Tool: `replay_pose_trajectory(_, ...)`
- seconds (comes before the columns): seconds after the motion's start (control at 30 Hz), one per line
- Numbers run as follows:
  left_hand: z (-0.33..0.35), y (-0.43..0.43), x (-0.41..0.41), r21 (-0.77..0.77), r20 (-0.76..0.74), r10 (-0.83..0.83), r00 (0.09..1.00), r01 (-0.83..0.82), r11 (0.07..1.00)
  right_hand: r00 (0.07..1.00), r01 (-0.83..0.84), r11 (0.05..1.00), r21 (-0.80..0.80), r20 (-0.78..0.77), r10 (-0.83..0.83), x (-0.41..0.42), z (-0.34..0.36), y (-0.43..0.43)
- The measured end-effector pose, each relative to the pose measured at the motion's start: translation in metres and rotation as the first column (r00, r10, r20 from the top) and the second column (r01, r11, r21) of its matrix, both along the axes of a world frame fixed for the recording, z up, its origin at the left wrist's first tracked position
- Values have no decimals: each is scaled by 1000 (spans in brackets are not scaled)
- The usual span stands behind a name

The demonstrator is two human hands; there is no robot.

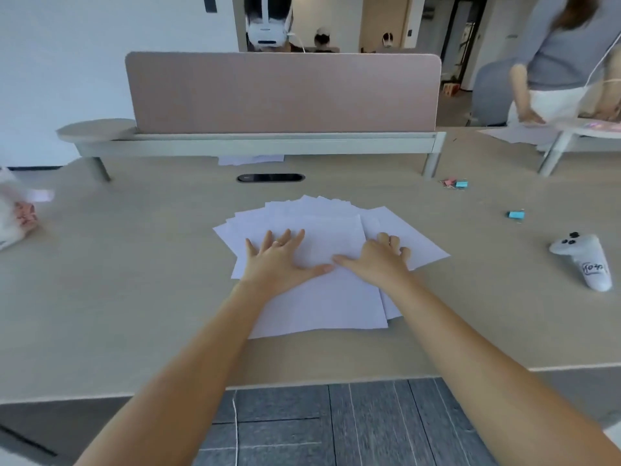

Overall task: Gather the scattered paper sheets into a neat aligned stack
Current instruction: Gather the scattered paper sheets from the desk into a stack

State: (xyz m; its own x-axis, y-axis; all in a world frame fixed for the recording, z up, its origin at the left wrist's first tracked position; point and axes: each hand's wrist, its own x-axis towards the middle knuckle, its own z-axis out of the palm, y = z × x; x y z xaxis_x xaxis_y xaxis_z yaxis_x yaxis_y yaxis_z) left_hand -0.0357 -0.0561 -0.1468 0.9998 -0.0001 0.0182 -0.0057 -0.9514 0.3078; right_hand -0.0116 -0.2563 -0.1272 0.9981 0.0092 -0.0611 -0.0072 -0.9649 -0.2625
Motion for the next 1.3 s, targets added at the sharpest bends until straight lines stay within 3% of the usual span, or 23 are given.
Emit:
replay_pose_trajectory(0.2, 4, -5, 4, -35, -1, -15, 1000, 15, 999, 976, -29, 934, 357, 212, -51, 16, 4, 1)
replay_pose_trajectory(0.3, 3, -6, 3, -37, 21, -41, 999, 42, 998, 1000, -1, 754, 657, 12, -8, 29, 11, -11)
replay_pose_trajectory(0.37, 3, -5, 2, -56, 54, -50, 997, 53, 997, 996, -1, 702, 712, -64, 66, 35, 12, -20)
replay_pose_trajectory(0.5, 3, 5, 6, -235, 186, 0, 983, 44, 971, 994, -83, 632, 770, 15, 113, 37, 16, -31)
replay_pose_trajectory(0.57, 2, 14, 8, -490, 185, 126, 975, -19, 872, 992, -117, 613, 781, 66, 105, 37, 19, -36)
replay_pose_trajectory(0.63, 5, 21, 11, -745, 92, 251, 964, -101, 659, 991, -131, 569, 812, 84, 107, 38, 20, -40)
replay_pose_trajectory(0.7, 11, 24, 14, -883, 10, 295, 955, -130, 452, 991, -118, 477, 871, 70, 118, 40, 17, -44)
replay_pose_trajectory(0.8, 16, 28, 20, -895, -34, 304, 952, -164, 415, 990, -52, 254, 966, 17, 138, 42, 16, -46)
replay_pose_trajectory(0.9, 18, 36, 24, -916, -89, 265, 960, -183, 358, 985, -21, 154, 988, -6, 171, 43, 18, -45)
replay_pose_trajectory(1.0, 19, 40, 23, -962, -181, 154, 971, -207, 176, 973, -2, 147, 989, -32, 229, 40, 24, -38)
replay_pose_trajectory(1.1, 13, 43, 23, -981, -161, 70, 985, -167, 98, 975, 19, 248, 968, -73, 210, 38, 37, -36)
replay_pose_trajectory(1.2, 5, 50, 23, -977, -112, 99, 989, -128, 173, 985, 170, 422, 890, -158, -62, 40, 44, -63)
replay_pose_trajectory(1.3, 0, 49, 19, -918, -62, 98, 993, -95, 384, 953, 276, 559, 782, -300, -51, 27, 37, -79)
